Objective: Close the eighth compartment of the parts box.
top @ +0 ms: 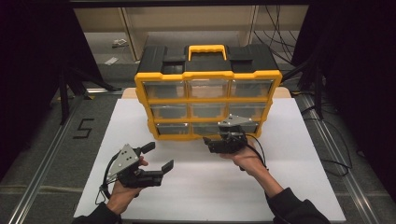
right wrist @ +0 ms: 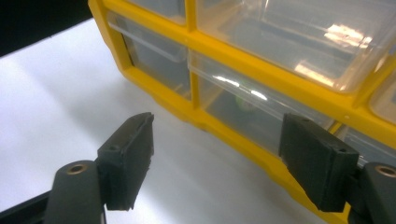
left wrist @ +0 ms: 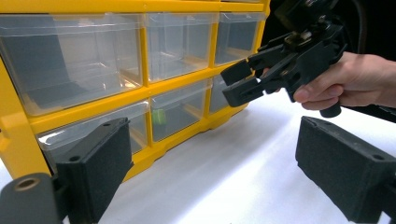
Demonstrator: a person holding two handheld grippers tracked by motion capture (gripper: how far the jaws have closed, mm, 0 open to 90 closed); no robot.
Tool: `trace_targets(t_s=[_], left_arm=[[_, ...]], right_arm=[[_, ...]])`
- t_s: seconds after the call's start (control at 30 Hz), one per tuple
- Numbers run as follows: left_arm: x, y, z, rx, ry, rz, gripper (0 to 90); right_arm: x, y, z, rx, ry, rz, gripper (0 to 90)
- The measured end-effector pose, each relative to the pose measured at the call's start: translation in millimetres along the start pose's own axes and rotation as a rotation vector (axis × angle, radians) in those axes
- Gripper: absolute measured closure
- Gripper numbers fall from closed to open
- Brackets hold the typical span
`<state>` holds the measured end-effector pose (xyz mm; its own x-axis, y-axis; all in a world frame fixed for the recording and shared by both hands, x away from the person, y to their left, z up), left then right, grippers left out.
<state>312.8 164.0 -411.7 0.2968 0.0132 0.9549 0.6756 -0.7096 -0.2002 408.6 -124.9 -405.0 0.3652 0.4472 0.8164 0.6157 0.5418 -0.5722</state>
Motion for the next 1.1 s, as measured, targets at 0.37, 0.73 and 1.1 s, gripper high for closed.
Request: trace_targets(t_s=[0.37, 0.73, 1.1], left_arm=[[0.3, -0.4, 0.1, -0.005, -0.011, -0.002, 10.6], [0.1, -0.3, 0.3, -0.003, -0.009, -0.002, 10.6], [0.2, -0.2, 0.2, -0.002, -0.007, -0.001, 10.6]], right_arm=[[2.8, -15.0, 7.0, 0.027, 0.004, -0.057, 22.8], [0.0, -23.8, 12.0, 0.028, 0.003, -0.076, 22.7], [-3.9, -30.4, 16.7, 0.034, -0.002, -0.100, 22.7]])
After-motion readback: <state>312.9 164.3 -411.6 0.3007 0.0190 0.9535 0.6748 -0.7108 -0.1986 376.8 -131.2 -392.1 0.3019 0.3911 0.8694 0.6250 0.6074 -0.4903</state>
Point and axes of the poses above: each handheld gripper's, and its own axes: y roughly forward along the jaws, x roughly out of its top, z roughly to its left, the point moved 1 cm from there along y, roughly forward along the jaws, and after that the axes turned 7 degrees about -y, right-handed, at the moved point
